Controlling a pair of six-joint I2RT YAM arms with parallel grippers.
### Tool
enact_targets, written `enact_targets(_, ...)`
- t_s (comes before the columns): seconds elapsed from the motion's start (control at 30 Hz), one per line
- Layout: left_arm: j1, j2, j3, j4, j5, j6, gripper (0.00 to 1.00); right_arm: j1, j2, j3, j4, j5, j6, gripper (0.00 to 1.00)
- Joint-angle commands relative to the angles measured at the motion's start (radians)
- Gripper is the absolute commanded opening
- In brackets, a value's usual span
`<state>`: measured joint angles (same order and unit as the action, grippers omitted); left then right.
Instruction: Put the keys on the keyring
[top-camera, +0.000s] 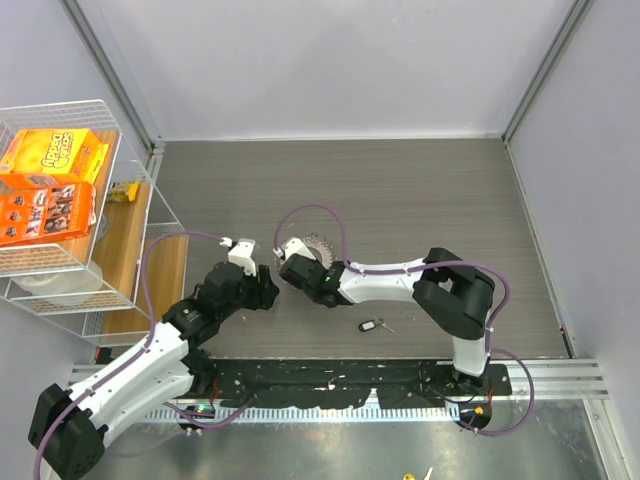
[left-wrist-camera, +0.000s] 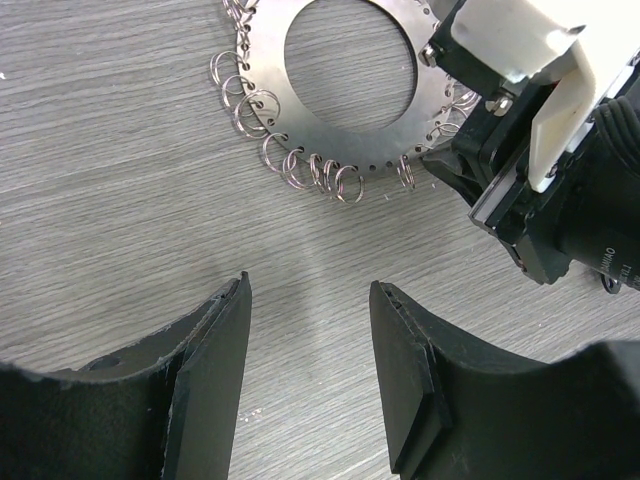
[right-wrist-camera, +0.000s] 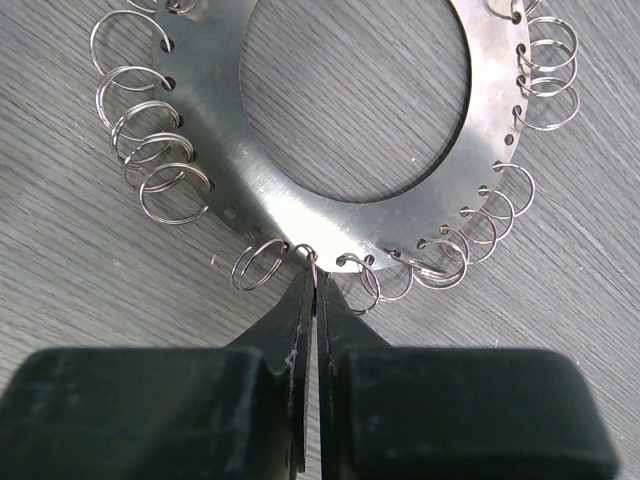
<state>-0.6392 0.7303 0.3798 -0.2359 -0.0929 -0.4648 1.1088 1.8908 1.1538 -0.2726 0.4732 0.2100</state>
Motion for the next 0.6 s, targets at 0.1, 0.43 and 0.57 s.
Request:
enact_targets(0.1,0.006,-0.022,-0.002,0.053,0.025,0.008,0.56,-0.001,-0.142,-0.043,0.027,-0.028,-0.004,0.05)
enact_targets(0.43,0.004,-0.209,-0.027,0.152,0.281,0.045,0.6,0.003,-0.481,-0.147,-0.072,-0.2,-0.07,0.06)
enact_targets(0.57,0.004,-0.275,0.027,0.106,0.389,0.063,0.65,0.003,-0.581,-0.143,-0.135,-0.313,-0.109,0.06)
